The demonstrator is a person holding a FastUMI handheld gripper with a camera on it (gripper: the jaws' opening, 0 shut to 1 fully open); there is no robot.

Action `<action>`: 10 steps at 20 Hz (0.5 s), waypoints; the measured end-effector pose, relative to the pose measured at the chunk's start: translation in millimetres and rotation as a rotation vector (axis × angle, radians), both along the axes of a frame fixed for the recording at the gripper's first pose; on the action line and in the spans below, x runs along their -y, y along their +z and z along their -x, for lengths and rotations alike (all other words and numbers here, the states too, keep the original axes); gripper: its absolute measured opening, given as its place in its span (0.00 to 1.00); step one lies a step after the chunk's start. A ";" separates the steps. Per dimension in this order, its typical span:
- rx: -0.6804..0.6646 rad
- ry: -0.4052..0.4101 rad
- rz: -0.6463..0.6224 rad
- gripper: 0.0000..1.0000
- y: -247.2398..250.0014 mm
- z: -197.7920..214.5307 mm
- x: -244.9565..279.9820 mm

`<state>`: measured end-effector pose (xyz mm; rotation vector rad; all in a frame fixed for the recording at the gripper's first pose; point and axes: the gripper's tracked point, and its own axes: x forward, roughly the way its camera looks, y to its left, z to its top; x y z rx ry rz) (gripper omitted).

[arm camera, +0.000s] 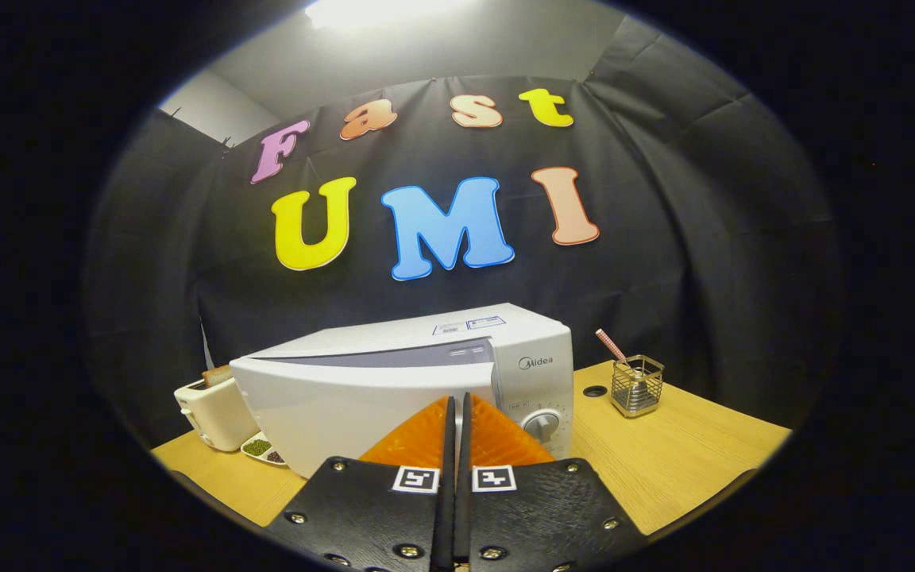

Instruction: Open the microwave, put the food inside, and close the microwave door.

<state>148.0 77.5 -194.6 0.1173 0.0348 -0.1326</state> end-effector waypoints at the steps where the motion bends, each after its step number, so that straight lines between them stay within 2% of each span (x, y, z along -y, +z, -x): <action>1: -0.002 -0.001 0.007 0.01 0.6 -6.1 1.6; 4: -0.001 -0.011 0.037 0.01 1.0 -22.6 7.7; 10: -0.004 -0.027 0.014 0.01 2.2 -52.7 14.6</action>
